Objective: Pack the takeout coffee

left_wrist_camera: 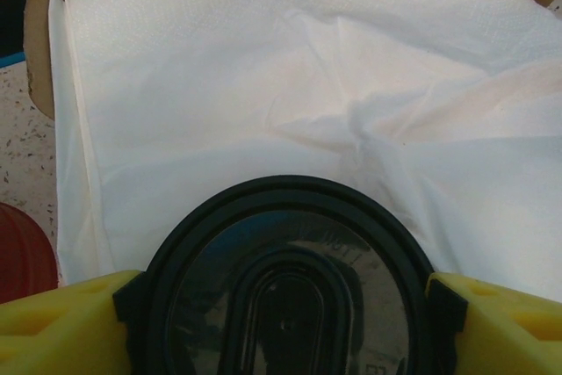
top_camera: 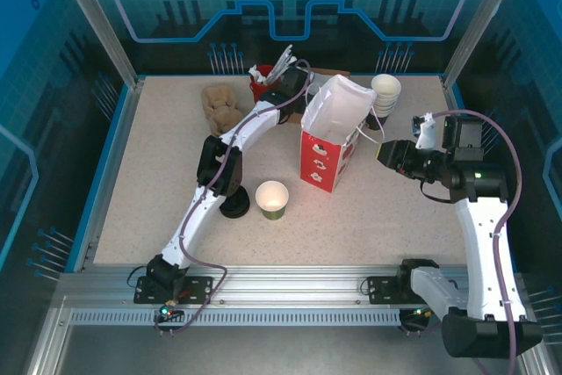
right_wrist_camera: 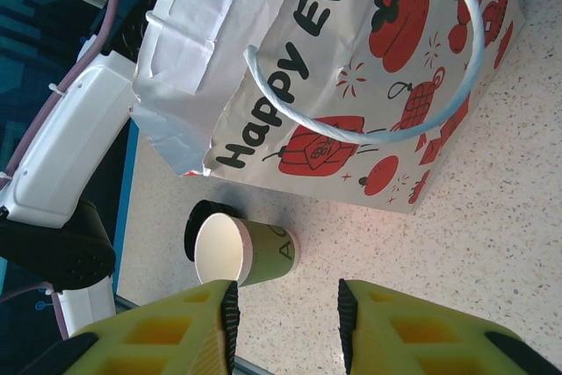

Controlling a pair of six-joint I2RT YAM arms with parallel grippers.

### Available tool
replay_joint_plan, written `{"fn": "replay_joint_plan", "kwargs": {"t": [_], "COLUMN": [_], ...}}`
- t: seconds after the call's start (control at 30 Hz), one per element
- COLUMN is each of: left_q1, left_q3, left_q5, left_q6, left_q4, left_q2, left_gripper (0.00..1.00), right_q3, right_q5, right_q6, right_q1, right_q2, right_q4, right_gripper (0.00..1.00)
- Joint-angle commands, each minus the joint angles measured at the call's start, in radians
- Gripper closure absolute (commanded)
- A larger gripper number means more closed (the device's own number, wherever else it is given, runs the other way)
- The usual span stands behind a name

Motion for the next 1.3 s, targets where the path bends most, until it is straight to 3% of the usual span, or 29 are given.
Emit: {"fn": "replay_joint_plan", "kwargs": {"t": [0.0, 0.17, 0.47, 1.03, 1.27], "left_q1": [-0.008, -0.014, -0.020, -0.018, -0.013], "left_q3": [0.042, 0.042, 0.031, -0.116, -0.251], "left_q5": [-0.013, -0.011, -0.018, -0.037, -0.044], "left_q6": [0.012, 0.017, 0.013, 0.029, 0.016], "left_q4": [-0.034, -0.041, -0.038, 0.018, 0.042], "left_q2": [0.027, 0.026, -0.001, -0.239, -0.343], "left_gripper": [0.23, 0.29, 0.31, 0.30, 0.30], "right_q3": [-0.016, -0.011, -0.008, -0.013, -0.013], "right_q5": [-0.038, -0.047, -0.057, -0.068, -0.071], "right_q6": [-0.011, -0.013, -0.012, 0.007, 0.015], "right_q1": [-0.023, -0.034, -0.042, -0.042, -0.043], "right_q2": [0.004, 0.006, 0.011, -0.001, -0.007], "right_q4": [0.012, 0.010, 0.011, 0.015, 0.017], "right_gripper": [0.62, 0.62, 0.62, 0.62, 0.62]}}
